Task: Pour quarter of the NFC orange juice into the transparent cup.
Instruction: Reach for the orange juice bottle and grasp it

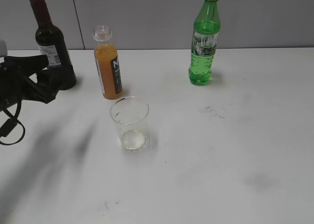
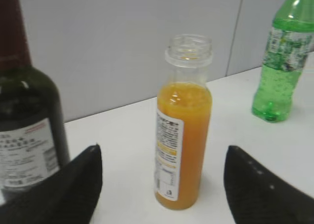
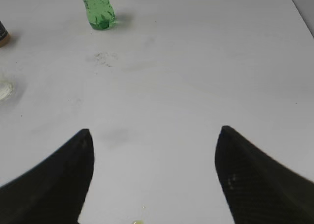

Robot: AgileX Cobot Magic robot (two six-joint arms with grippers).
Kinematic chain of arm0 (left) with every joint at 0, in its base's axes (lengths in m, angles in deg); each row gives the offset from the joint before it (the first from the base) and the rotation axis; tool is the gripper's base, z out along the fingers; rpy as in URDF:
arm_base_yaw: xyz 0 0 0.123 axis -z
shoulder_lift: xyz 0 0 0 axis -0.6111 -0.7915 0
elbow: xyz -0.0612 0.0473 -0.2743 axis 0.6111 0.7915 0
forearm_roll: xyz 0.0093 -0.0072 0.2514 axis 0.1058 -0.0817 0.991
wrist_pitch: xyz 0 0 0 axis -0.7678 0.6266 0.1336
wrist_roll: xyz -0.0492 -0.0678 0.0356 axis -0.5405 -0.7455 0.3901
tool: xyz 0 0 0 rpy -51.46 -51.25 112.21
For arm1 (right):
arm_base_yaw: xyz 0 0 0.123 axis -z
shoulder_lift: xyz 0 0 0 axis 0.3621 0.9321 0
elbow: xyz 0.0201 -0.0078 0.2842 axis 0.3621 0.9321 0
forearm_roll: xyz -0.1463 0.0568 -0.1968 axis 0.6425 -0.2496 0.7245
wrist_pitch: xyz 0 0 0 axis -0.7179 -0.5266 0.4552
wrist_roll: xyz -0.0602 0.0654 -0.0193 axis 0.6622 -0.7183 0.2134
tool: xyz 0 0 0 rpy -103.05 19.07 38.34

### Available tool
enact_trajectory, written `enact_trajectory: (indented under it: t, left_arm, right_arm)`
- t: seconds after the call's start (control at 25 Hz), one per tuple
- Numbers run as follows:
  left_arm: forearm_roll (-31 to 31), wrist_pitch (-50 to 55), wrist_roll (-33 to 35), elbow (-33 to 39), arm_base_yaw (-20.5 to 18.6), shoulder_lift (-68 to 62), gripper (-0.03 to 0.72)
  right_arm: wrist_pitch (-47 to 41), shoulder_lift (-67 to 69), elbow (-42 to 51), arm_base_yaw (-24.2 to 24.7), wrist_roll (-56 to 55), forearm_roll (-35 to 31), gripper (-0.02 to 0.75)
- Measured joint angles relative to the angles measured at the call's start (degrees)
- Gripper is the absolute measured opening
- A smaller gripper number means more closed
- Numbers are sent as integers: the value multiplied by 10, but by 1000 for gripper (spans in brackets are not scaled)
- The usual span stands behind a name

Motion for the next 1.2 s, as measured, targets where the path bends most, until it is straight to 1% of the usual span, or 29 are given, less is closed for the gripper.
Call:
enact_trajectory:
  t: [0.12,0.24,0.4,0.56,0.68,0.92,1.2]
  left_arm:
    - [28,-35,0,-1,0,-35,590]
    - [51,-43,0,-16,0,-71,590]
    - [80,-45,0,-51,0,-109,594]
    - [90,-48,0,-90,0,-149,596]
    - [109,-48,0,-125,0,-181,615]
    - [117,-50,0,-199,5,-246,633]
    - [115,-48,0,-263,31,-295,643]
  right_arm:
    - [0,0,0,0,0,0,589]
    - [0,0,0,0,0,0,589]
    - [0,0,0,0,0,0,589]
    - [0,0,0,0,0,0,589]
    - [0,0,0,0,0,0,589]
    - [0,0,0,0,0,0,589]
    - [0,0,0,0,0,0,589]
